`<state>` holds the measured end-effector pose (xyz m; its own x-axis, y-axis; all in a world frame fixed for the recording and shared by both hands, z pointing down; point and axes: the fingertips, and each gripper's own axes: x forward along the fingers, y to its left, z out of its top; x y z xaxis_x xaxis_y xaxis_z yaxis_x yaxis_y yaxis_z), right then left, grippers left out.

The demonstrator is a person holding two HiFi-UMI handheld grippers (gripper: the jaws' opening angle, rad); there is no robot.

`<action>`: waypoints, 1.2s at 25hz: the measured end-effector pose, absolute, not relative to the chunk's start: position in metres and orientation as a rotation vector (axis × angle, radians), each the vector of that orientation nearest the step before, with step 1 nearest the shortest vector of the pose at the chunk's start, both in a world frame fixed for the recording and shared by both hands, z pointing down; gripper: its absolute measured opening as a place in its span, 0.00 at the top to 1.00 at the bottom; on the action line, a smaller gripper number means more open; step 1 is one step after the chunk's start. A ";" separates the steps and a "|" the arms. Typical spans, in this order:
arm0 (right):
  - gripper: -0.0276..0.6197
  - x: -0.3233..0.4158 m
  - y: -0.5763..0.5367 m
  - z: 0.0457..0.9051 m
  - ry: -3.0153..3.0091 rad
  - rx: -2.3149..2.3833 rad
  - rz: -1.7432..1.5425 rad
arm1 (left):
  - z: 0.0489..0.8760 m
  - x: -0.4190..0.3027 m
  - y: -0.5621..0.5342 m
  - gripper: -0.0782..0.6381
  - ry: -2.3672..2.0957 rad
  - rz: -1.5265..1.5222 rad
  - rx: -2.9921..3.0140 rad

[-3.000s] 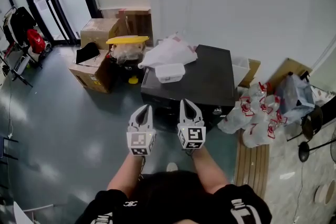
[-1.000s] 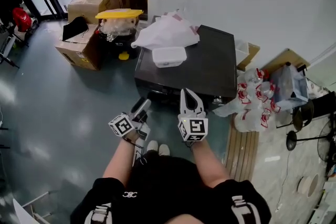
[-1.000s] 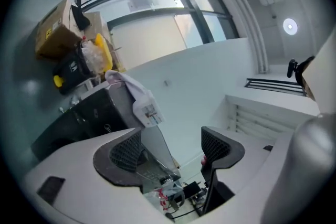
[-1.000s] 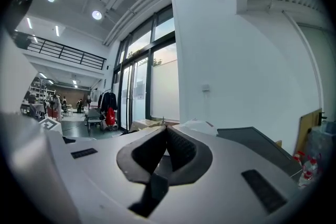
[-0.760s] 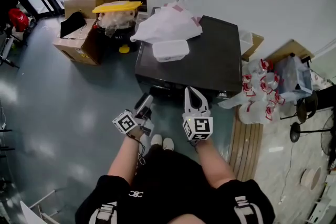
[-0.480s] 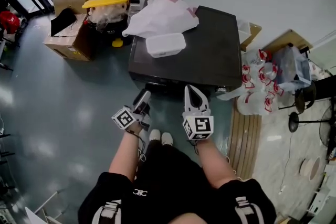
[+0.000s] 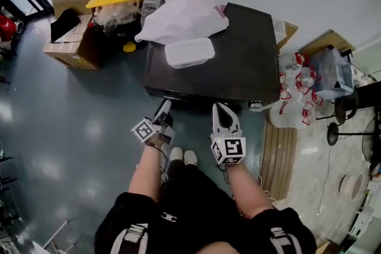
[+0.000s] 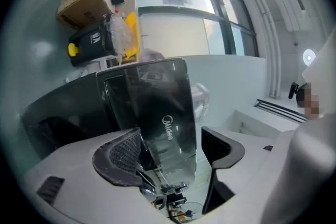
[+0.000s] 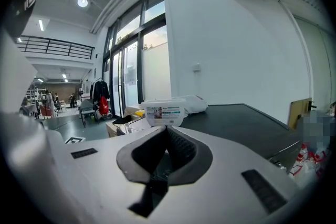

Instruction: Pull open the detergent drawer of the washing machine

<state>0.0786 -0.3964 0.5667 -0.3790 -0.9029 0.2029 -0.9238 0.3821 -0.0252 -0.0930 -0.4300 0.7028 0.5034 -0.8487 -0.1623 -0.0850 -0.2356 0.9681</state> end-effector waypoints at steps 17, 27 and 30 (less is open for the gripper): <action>0.95 0.064 -0.406 0.591 -2.472 1.600 0.252 | 0.720 -0.112 -0.471 0.45 -0.682 -1.072 1.652; 0.95 0.058 -0.405 0.593 -2.500 1.557 0.257 | 0.721 -0.111 -0.471 0.51 -0.678 -1.135 1.683; 0.95 0.055 -0.404 0.597 -2.506 1.544 0.264 | 0.723 -0.113 -0.472 0.53 -0.671 -1.141 1.697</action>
